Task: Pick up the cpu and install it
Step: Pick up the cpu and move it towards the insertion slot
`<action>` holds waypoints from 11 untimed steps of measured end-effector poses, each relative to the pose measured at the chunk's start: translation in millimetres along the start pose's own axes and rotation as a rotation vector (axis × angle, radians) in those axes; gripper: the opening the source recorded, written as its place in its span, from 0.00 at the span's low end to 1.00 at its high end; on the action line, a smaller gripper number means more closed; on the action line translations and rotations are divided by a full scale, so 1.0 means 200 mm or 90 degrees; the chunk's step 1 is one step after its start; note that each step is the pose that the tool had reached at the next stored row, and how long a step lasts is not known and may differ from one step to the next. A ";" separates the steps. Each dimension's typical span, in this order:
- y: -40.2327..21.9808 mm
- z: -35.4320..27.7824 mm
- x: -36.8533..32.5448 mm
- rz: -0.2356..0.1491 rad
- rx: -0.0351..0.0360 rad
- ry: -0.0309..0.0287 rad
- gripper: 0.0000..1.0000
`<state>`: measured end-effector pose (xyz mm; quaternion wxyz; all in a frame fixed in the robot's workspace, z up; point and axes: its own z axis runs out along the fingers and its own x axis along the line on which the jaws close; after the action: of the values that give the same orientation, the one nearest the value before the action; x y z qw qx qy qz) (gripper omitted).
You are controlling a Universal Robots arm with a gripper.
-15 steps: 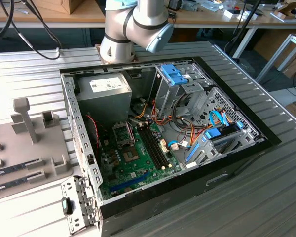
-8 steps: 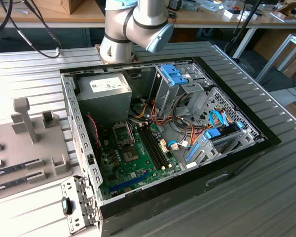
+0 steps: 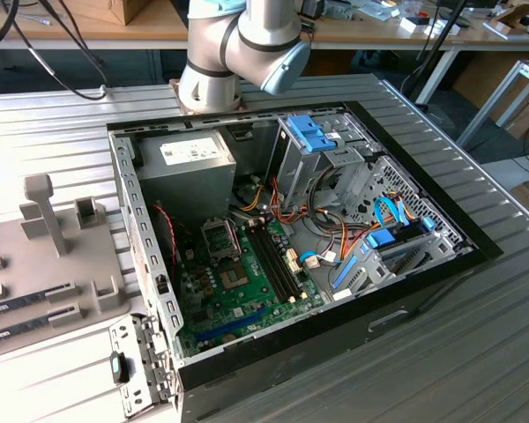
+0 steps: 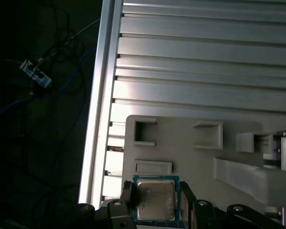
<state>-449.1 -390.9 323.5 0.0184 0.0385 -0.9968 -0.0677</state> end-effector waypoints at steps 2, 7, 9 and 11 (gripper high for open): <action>0.002 -0.012 0.000 0.000 -0.0011 -0.0001 0.47; 0.006 -0.042 0.001 0.000 -0.0039 -0.0003 0.47; 0.007 -0.053 0.002 0.000 -0.0050 -0.0004 0.47; 0.009 -0.065 0.002 0.000 -0.0061 -0.0005 0.47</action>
<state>-449.1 -390.9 336.6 0.0182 0.0386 -0.9965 -0.0725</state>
